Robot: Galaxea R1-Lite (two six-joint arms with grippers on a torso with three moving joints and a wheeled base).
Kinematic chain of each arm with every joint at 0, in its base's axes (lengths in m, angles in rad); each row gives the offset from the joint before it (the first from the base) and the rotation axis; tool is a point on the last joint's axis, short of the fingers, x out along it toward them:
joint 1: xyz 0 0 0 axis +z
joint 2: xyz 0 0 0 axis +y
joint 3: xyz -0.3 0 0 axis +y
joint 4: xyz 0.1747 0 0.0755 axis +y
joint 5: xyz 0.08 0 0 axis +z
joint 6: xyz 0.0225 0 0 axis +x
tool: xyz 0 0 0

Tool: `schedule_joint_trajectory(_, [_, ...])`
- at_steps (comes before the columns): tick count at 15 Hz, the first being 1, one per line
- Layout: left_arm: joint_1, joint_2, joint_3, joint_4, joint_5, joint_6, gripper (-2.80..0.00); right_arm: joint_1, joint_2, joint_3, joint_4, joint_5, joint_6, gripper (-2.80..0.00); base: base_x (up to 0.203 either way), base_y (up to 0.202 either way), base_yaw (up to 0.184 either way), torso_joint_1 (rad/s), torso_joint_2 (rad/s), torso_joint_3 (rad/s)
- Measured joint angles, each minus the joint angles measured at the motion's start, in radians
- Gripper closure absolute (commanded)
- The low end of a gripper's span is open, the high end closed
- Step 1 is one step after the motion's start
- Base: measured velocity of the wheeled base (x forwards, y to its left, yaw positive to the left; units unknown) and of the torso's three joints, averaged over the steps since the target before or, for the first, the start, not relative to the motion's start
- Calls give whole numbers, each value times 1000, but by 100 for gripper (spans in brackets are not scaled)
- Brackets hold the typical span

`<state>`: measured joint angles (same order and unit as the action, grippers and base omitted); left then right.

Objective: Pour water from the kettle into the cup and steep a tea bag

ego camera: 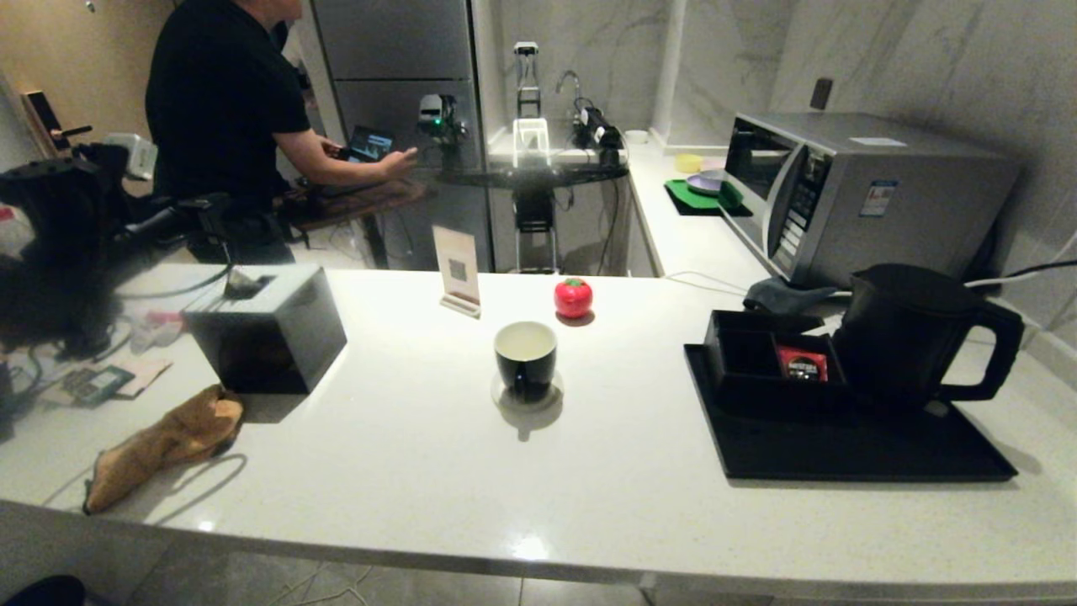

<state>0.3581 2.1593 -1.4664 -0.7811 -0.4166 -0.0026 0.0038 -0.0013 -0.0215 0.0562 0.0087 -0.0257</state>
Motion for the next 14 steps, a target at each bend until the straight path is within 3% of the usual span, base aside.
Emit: schedule_joint_trajectory(14, [-10,76,-71,9,0,0,0,-1,0,0,0,0,0,0,0,0,0,0,0,0])
